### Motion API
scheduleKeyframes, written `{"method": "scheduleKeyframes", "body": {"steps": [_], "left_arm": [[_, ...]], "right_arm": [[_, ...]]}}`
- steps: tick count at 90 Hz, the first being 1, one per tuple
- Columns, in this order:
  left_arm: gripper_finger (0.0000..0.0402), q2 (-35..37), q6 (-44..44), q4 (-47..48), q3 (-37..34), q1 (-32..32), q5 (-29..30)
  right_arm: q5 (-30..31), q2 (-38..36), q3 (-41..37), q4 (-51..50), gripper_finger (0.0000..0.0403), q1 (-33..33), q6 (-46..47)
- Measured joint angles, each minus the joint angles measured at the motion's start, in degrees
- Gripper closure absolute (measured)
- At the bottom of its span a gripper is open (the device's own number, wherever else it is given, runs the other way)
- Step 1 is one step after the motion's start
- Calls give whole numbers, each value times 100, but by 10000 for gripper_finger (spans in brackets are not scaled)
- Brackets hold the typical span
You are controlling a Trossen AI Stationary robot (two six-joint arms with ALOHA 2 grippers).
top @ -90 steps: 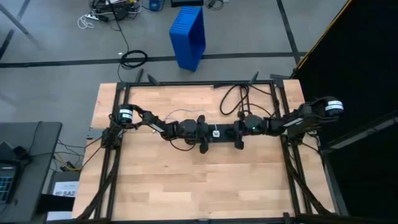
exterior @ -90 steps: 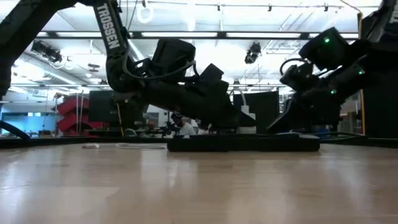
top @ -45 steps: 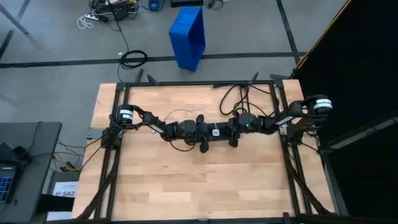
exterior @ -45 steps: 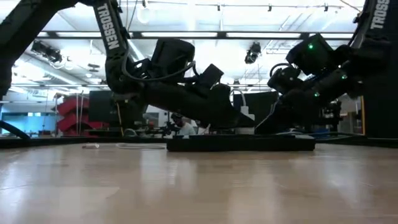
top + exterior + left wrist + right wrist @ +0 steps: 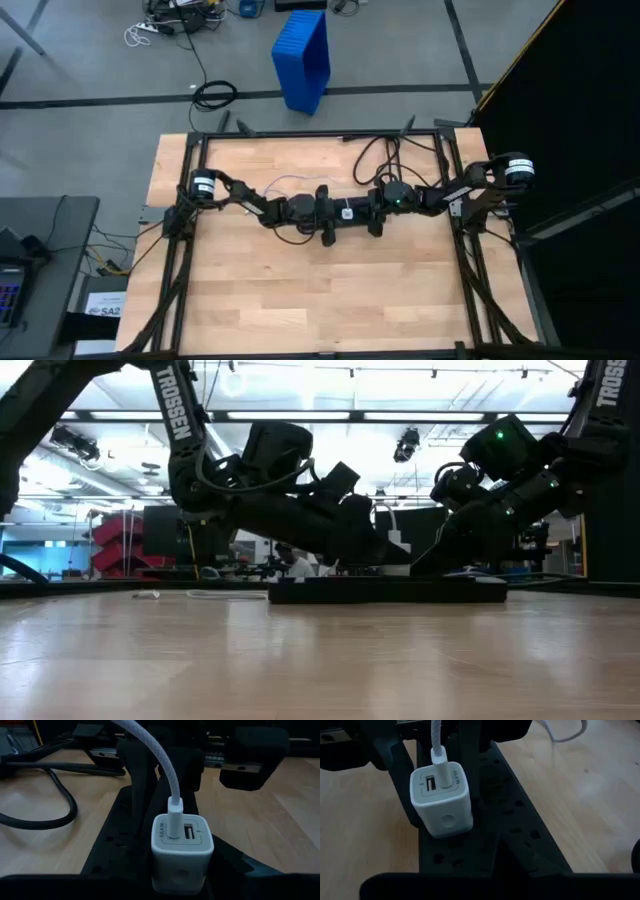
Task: Insert USB
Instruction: Remove the white charger adapter from the black outlet extension, then remove the white charger cable from the white charger adapter
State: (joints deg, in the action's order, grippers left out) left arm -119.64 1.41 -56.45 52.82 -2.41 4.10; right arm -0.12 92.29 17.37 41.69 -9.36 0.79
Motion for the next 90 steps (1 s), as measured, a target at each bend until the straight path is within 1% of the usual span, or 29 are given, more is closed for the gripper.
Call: {"method": "scheduleKeyframes", "body": {"steps": [26,46,57,61,66,68,73,77,85,90], "left_arm": [[274,0,-246,-30,-13,135,141],[274,0,-280,-422,-180,179,291],[274,0,-422,-747,-267,183,323],[274,22,-424,-1515,-279,198,334],[274,320,-419,-1722,-300,204,366],[274,349,-417,-1934,-306,205,378],[274,359,-398,-2041,-299,205,386],[274,347,-400,-1984,-322,226,398],[274,335,-439,-1485,-378,273,355],[274,553,-530,-1343,-359,318,363]], "right_arm": [[-36,0,-7,3,403,-1,-19],[-74,7,-7,66,403,-1,-23],[-51,7,-13,106,403,-3,-28],[-26,22,-22,112,403,-3,-38],[-18,20,-17,103,403,-3,-38],[-15,20,-17,102,403,-3,-38],[-15,20,-17,105,403,-3,-38],[-17,20,-17,116,403,-3,-38],[-29,17,-17,121,403,-5,-38],[-31,13,-21,146,403,-5,-40]]}}
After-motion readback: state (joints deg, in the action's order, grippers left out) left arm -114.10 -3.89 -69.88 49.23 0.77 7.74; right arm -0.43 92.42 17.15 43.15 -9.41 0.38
